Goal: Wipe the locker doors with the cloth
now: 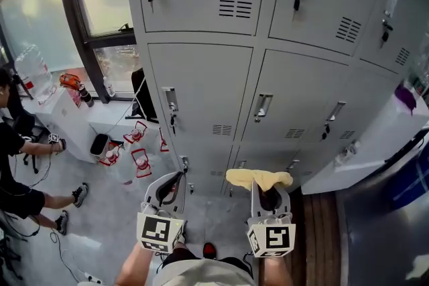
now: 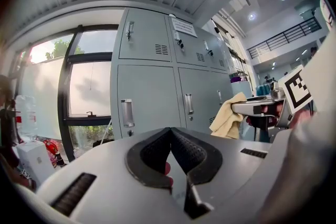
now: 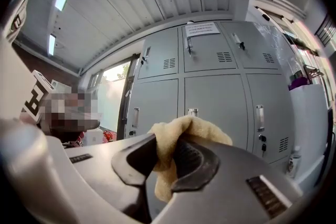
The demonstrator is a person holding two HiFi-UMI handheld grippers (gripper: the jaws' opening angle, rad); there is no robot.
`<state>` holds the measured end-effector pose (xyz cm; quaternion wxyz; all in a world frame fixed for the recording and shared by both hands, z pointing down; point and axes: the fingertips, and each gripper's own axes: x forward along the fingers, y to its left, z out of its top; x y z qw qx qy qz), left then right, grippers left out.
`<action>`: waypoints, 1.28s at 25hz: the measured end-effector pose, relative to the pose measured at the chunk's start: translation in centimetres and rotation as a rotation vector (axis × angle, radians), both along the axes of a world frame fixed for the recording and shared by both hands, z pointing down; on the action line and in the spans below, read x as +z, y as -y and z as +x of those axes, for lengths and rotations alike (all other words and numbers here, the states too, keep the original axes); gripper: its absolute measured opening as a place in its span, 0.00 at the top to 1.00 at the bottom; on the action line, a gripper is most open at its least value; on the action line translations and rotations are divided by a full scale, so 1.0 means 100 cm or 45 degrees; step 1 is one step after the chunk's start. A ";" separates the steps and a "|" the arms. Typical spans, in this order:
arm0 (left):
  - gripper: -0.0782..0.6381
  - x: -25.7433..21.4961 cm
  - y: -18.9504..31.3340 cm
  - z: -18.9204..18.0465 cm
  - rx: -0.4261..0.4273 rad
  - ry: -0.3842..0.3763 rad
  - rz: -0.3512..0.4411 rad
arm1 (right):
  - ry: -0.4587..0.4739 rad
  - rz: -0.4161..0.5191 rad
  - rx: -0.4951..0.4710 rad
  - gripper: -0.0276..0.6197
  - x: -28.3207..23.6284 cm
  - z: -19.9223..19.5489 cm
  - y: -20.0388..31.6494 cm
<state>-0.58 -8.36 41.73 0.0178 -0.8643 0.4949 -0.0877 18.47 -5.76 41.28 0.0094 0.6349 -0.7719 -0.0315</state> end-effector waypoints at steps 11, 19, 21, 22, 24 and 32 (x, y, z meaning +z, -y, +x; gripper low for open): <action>0.86 0.008 -0.021 -0.002 -0.023 0.015 -0.017 | 0.014 -0.040 0.050 0.85 0.021 0.012 -0.033; 0.86 0.008 -0.020 -0.001 -0.038 0.007 -0.019 | 0.012 -0.036 0.037 0.85 0.022 0.009 -0.032; 0.86 0.008 -0.020 -0.001 -0.040 0.005 -0.020 | 0.010 -0.040 0.034 0.85 0.023 0.009 -0.032; 0.86 0.008 -0.020 -0.001 -0.041 0.005 -0.019 | 0.008 -0.042 0.030 0.85 0.023 0.009 -0.032; 0.86 0.009 -0.021 -0.001 -0.043 0.005 -0.019 | 0.007 -0.048 0.026 0.85 0.024 0.008 -0.032; 0.86 0.012 -0.021 0.004 -0.038 0.000 -0.023 | 0.011 -0.072 0.028 0.85 0.030 0.008 -0.032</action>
